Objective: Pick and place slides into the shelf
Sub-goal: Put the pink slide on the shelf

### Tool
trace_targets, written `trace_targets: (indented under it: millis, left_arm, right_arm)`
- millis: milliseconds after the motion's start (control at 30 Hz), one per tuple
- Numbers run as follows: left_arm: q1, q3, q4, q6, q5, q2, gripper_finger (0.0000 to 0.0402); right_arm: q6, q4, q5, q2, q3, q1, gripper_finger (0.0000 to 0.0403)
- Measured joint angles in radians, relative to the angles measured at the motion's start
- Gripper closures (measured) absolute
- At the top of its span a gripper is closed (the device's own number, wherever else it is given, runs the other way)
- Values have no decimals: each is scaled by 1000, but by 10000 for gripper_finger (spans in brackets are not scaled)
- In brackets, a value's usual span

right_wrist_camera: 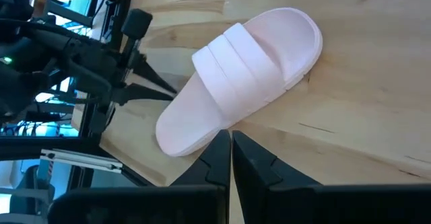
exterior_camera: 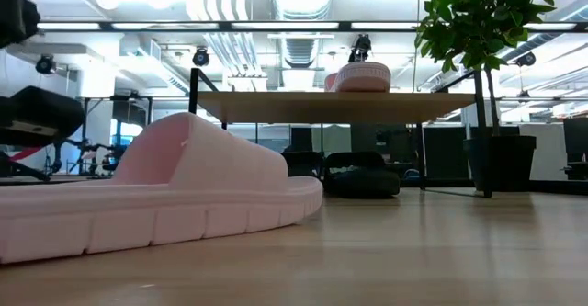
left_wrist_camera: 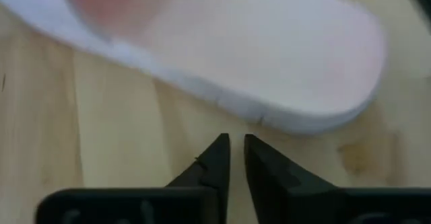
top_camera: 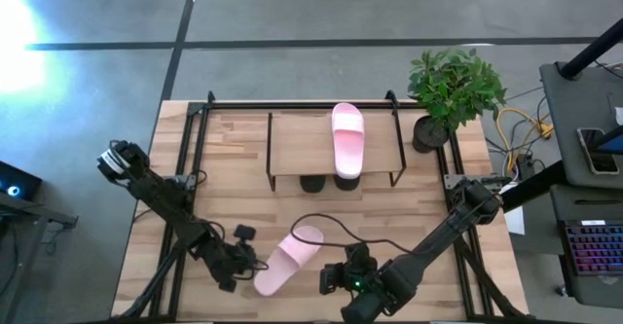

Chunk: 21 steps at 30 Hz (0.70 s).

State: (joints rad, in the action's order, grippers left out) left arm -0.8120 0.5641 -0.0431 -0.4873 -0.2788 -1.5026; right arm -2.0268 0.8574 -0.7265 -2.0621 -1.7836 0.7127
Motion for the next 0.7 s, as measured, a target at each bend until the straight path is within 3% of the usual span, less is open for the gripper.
trace_targets:
  millis: [133, 500, 700]
  left_arm:
    - [0, 5, -60, 4, 13, -11, 398]
    - [0, 76, -168, -2, 23, -103, 393]
    - [16, 163, -149, 22, -35, -180, 393]
  right_arm:
    - [4, 0, 0, 0, 1, -4, 394]
    - [4, 0, 0, 0, 2, -4, 394]
    - [11, 0, 0, 0, 2, -4, 394]
